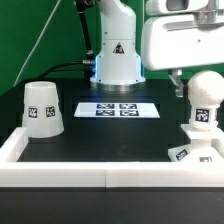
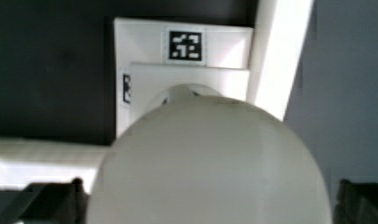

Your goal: Assemble lamp

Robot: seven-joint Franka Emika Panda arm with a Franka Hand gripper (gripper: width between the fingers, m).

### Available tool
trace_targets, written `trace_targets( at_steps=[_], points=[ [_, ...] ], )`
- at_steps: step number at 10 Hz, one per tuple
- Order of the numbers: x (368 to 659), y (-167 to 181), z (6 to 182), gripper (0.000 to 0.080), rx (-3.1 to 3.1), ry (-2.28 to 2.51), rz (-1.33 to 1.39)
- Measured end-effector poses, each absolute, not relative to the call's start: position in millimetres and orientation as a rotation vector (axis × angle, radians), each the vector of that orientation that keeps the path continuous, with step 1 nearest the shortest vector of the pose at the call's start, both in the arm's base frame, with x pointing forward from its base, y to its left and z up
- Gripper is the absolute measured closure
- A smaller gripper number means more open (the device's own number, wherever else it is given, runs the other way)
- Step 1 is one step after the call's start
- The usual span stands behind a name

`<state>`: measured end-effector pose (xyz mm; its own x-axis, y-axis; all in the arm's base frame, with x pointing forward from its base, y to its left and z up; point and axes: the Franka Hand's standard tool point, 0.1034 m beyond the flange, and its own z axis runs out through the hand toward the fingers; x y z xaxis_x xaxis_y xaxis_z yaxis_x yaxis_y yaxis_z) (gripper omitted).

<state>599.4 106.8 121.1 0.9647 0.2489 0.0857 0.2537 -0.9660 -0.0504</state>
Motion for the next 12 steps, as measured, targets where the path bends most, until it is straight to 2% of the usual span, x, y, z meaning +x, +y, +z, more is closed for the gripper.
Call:
trace_targets(
  at_steps=[4, 10, 11, 12],
  points=[
    [602.5, 105.8, 121.7, 0.0101, -2.951, -1.027, -0.125],
    [599.9, 103.9, 118.6, 0.0101, -2.737, -1.551, -0.115],
    [600.1, 103.1, 118.6, 0.0224, -2.732, -1.562, -0.115],
    [600.1, 103.1, 118.6, 0.0222, -2.735, -1.556, -0.115]
  ],
)
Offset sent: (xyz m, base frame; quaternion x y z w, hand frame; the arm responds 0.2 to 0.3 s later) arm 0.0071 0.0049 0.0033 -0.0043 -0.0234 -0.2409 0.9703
